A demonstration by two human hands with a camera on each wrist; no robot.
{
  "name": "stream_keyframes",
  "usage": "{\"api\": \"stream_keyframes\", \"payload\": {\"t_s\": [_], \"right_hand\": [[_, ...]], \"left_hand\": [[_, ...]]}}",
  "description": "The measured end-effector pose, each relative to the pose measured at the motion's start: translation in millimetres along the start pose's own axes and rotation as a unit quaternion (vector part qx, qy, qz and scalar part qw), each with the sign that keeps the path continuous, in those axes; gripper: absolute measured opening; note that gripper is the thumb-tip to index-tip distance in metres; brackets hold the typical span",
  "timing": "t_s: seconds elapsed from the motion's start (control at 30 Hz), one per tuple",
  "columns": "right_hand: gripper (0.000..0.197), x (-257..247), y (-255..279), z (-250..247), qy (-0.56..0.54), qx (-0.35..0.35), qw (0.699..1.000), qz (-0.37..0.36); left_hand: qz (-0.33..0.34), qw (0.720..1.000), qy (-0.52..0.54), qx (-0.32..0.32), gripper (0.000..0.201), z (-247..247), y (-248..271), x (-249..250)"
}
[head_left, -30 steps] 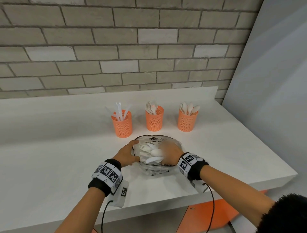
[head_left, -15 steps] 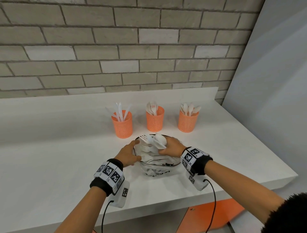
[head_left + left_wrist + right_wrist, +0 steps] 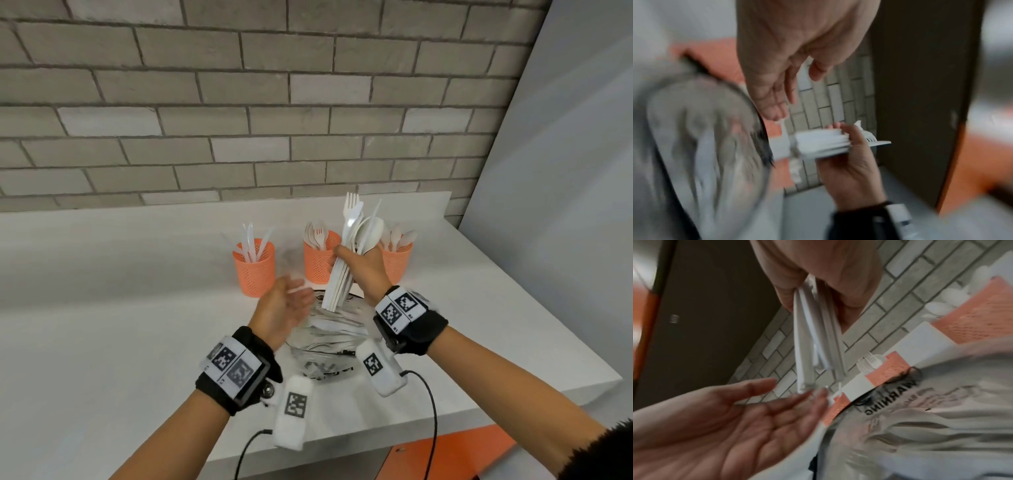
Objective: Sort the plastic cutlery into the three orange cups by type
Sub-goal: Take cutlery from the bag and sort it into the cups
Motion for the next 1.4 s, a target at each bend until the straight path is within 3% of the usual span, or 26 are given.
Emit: {"api": "stream_keyframes", "payload": {"t_s": [0.07,0.1,0.23,0.43,0.63,0.7,0.8,0.87,0.93,1.03,1.1,1.27,1.4], "right_hand": [[0.020,-4,8,8,0.000,0.012,0.999,-0.030],[0.021,-3,11,12,0.000,0.017,0.999,-0.042],[0.021,7,18,21,-0.053,0.026,0.997,-0.044],[0.020,29,13,25,-0.086,-0.036,0.996,-0.009],[0.023,40,10,21,-0.059,-0.128,0.990,0.031],[0.011,37,7,16,-0.068,-0.130,0.988,0.041],[0.010,38,-5,4,-0.091,-0.099,0.989,0.059],[0.011,39,-17,-7,-0.112,-0.076,0.988,0.069],[0.014,41,-29,-19,-0.101,-0.048,0.991,0.078],[0.016,46,-41,-34,-0.026,-0.031,0.995,0.091],[0.017,48,-45,-37,0.003,-0.044,0.994,0.098],[0.015,51,-54,-39,0.048,-0.087,0.989,0.113],[0.010,56,-59,-43,0.063,-0.117,0.983,0.127]], "left_hand": [[-0.119,0.989,0.089,-0.018,0.044,18,7,-17],[-0.147,0.982,0.113,-0.025,0.048,26,9,-22],[-0.134,0.968,0.210,-0.018,0.036,47,8,-28],[-0.130,0.989,0.068,0.014,0.032,43,-2,-44],[-0.122,0.991,0.016,-0.054,0.032,61,0,-44],[-0.138,0.988,-0.020,-0.060,0.035,60,-4,-47],[-0.133,0.980,-0.122,-0.083,0.033,61,-13,-45],[-0.089,0.961,-0.240,-0.104,0.020,63,-20,-36],[0.010,0.937,-0.333,-0.105,0.016,65,-32,-19],[0.156,0.921,-0.349,-0.067,0.015,73,-49,9],[0.215,0.923,-0.317,-0.044,0.016,81,-57,23],[0.271,0.911,-0.311,0.019,0.010,97,-78,26],[0.273,0.904,-0.325,0.055,0.013,103,-92,24]]}}
Point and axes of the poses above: each hand's wrist, its own y-axis away from the middle knuckle, its own z-axis out of the palm, x = y × z, the point moved 5 cm from there along -y, towards the middle knuckle, and after that the axes turned 14 degrees about z, right-handed, at the moved point
